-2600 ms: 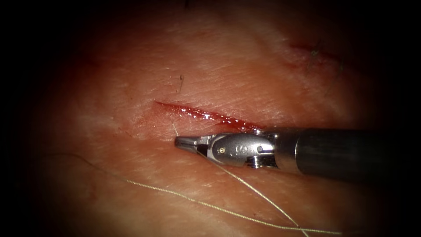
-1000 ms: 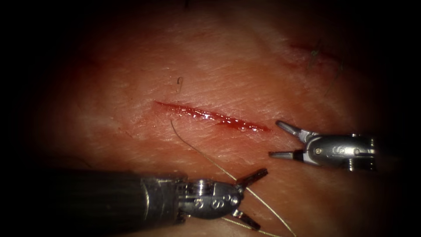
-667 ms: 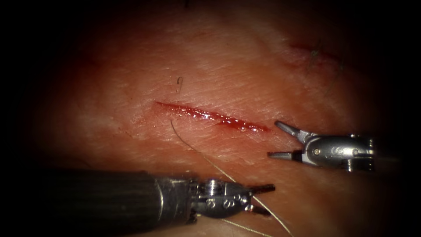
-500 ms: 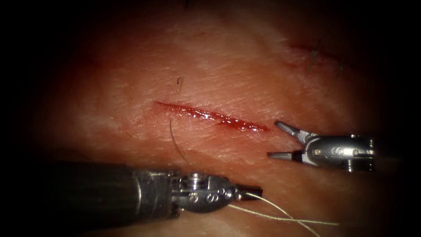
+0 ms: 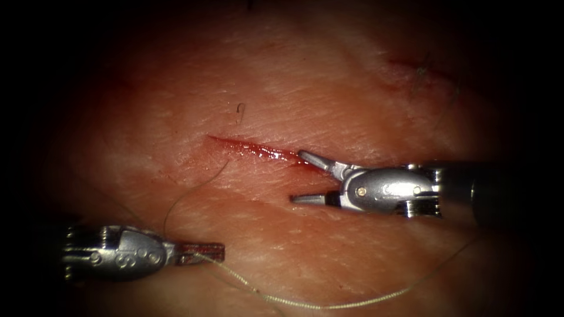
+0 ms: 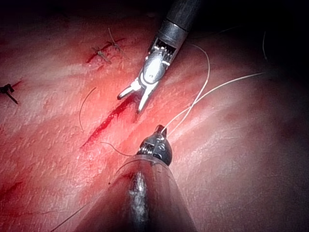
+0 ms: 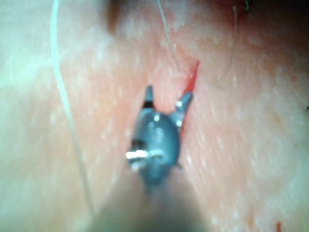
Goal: Wound Closure
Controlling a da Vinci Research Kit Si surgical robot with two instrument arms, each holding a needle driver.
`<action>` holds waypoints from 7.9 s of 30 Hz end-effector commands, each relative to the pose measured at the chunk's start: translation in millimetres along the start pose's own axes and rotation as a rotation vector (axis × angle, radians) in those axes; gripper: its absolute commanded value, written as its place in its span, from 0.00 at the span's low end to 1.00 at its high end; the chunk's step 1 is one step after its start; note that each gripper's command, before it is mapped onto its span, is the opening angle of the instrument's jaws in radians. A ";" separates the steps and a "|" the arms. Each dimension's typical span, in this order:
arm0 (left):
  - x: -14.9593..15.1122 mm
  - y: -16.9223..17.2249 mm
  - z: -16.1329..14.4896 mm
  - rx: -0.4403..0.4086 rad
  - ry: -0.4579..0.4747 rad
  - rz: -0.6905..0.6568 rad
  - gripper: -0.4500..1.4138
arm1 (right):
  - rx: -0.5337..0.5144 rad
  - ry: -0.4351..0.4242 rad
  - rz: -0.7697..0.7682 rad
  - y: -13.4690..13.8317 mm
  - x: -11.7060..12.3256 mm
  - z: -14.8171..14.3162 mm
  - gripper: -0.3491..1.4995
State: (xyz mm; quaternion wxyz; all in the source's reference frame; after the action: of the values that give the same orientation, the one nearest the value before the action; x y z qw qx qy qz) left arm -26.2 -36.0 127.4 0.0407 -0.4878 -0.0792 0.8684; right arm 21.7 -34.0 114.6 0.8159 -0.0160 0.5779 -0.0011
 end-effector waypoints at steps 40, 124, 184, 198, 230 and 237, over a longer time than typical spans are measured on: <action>0.7 -1.5 1.2 0.033 -0.001 0.036 0.00 | 0.093 0.119 -0.066 -3.9 8.1 12.0 0.00; 4.7 2.7 3.2 0.021 -0.067 0.350 0.00 | 0.112 -0.018 0.113 4.0 0.2 13.9 0.00; -0.2 -0.3 -3.8 0.105 -0.108 0.319 0.00 | 0.028 -0.027 0.158 -9.5 15.6 -7.8 0.82; 5.2 5.7 -5.3 0.075 -0.074 0.322 0.00 | -0.042 -0.042 0.196 2.8 10.1 3.9 0.78; 6.2 3.6 -5.3 0.039 -0.085 0.369 0.00 | 0.181 0.012 0.080 4.6 4.1 18.6 0.00; 5.2 0.7 -6.3 0.055 -0.114 0.364 0.00 | 0.219 0.033 0.087 3.6 3.9 18.1 0.00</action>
State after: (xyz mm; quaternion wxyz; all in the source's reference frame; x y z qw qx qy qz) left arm -22.8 -34.6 119.3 -0.1086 -0.4410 0.0338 0.8903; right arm 39.5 -29.9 116.4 0.8026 0.0984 0.5876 -0.0287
